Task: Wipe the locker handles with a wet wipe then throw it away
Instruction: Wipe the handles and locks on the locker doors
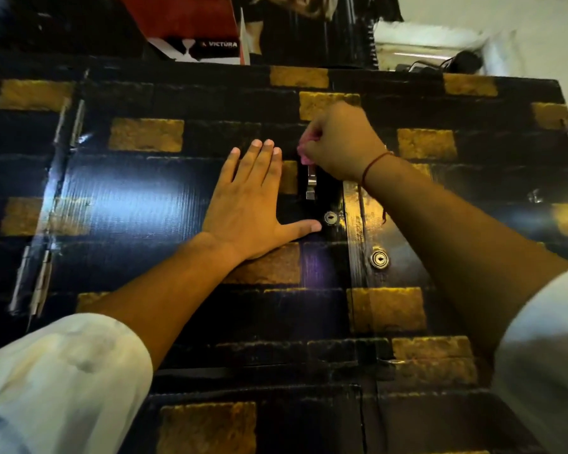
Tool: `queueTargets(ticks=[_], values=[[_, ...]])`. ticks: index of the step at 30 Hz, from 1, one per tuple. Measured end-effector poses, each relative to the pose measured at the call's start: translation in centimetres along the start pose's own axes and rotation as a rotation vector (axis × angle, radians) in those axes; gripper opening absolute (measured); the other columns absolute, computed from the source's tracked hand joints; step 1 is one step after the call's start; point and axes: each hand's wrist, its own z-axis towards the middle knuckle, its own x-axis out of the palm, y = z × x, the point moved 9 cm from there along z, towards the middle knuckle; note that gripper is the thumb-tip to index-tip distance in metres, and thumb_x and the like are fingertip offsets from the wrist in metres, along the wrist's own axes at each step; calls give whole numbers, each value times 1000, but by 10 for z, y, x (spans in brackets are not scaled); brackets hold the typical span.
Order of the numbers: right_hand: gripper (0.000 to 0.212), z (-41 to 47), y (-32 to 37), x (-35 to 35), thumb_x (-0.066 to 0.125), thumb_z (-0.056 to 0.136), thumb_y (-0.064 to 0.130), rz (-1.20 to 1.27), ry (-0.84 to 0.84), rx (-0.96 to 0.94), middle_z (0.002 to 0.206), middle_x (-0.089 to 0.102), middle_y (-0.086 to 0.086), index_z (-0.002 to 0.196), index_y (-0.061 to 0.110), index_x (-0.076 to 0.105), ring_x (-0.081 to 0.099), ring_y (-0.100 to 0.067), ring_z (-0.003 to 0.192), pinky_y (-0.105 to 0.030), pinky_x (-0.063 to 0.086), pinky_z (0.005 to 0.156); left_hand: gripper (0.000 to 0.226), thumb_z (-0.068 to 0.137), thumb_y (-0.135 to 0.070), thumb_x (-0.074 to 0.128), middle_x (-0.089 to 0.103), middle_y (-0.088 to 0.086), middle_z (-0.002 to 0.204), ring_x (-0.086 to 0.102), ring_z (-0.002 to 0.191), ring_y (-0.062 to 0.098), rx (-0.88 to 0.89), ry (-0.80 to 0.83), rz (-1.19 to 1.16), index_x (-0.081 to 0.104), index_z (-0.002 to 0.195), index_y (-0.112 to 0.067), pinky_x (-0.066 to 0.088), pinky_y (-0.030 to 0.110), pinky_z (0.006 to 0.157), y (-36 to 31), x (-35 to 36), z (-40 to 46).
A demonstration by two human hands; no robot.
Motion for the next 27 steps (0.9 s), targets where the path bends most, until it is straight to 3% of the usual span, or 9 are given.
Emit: queueTargets(ticks=[6, 8, 10, 12, 15, 20, 24, 27], values=[[28, -6, 37, 33, 40, 105, 16, -405, -80, -331, 108, 66, -10, 115, 10, 66, 58, -30, 104, -42, 46, 95, 142, 67, -107, 17, 7, 17, 170, 0, 159, 28, -100, -1, -52, 9, 162, -2, 2, 49, 129, 8, 1, -2], [26, -27, 36, 41, 48, 101, 13, -423, -123, -405, 108, 69, -12, 119, 6, 65, 59, -32, 104, -45, 50, 91, 142, 67, -106, 19, 6, 18, 170, -1, 159, 28, -85, 8, -64, 8, 162, -2, 0, 49, 129, 7, 3, -5], [28, -54, 35, 40, 54, 94, 11, -430, -157, -507, 107, 71, -11, 118, 5, 67, 61, -33, 109, -48, 48, 99, 142, 66, -107, 18, 3, 18, 171, -4, 159, 28, -51, 25, -61, 6, 162, -3, -1, 50, 128, 5, 5, -8], [34, -75, 33, 41, 48, 91, 16, -497, -126, -551, 110, 72, -6, 117, 10, 69, 58, -28, 119, -49, 32, 114, 142, 66, -107, 17, 2, 17, 171, -5, 159, 27, -7, 46, -50, 5, 162, -3, -1, 50, 128, 3, 6, -14], [44, -89, 33, 41, 41, 89, 22, -600, -62, -566, 114, 71, 2, 126, 14, 64, 51, -24, 128, -53, 15, 119, 142, 66, -106, 18, 5, 16, 171, -4, 159, 26, 48, 48, -54, 9, 163, -3, 0, 50, 128, 3, 4, -21], [42, -103, 40, 40, 32, 93, 28, -684, -32, -631, 109, 69, 9, 113, 24, 69, 48, -23, 123, -49, 20, 112, 141, 66, -106, 20, 5, 15, 171, -4, 159, 26, 89, 76, -39, 7, 162, -3, 0, 50, 128, 2, 4, -26], [26, -109, 47, 42, 45, 96, 25, -613, 24, -772, 103, 69, 5, 104, 23, 70, 52, -22, 108, -41, 40, 90, 142, 65, -106, 18, 3, 15, 171, -5, 159, 26, 97, 105, -36, 5, 162, -3, -1, 49, 128, 2, 3, -26], [21, -97, 39, 12, 53, 94, 15, -362, -133, -739, 95, 71, -4, 98, 15, 73, 59, -27, 93, -39, 43, 80, 143, 65, -107, 20, 5, 16, 171, -2, 159, 27, 103, 87, -32, 8, 162, -3, 1, 50, 128, 2, 2, -26]])
